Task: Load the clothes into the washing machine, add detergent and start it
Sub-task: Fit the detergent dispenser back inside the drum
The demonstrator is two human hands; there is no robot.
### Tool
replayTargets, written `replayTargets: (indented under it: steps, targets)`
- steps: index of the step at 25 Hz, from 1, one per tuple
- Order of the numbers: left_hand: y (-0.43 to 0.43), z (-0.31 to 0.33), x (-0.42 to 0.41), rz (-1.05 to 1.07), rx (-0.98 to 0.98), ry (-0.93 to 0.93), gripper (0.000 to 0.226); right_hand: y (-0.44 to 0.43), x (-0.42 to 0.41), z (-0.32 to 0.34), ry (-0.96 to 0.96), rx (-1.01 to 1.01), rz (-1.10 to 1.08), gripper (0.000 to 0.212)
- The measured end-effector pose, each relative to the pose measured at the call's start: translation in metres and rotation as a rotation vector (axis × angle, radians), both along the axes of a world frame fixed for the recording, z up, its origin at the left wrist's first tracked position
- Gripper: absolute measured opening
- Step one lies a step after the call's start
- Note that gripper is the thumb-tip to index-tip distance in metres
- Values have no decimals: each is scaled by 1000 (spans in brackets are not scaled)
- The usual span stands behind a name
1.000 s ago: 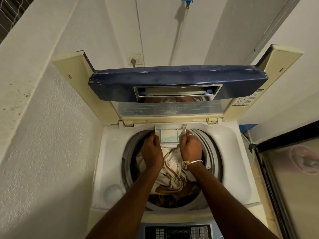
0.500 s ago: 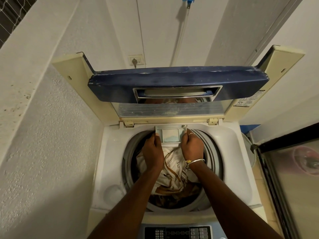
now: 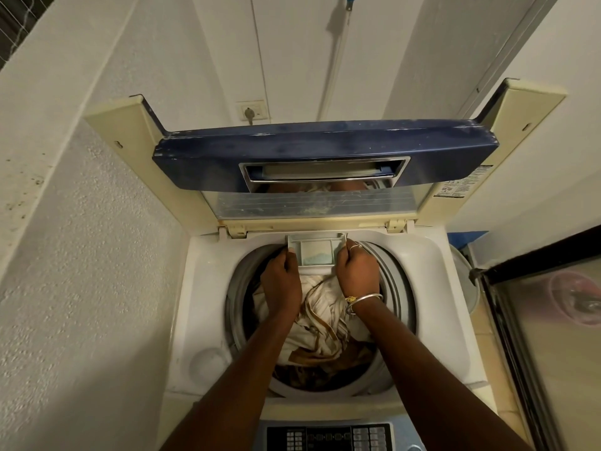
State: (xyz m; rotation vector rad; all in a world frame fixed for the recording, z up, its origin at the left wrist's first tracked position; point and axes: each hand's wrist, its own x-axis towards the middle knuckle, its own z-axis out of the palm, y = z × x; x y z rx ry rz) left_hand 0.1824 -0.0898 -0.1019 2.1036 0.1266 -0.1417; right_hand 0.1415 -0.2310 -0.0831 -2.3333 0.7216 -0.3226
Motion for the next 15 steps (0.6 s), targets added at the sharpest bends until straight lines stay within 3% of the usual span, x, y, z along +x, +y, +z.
replayTargets:
  steps: [15]
  targets:
    - [3,9,12,-78,97,-8,42,4,6,0,14,-17,-68,32]
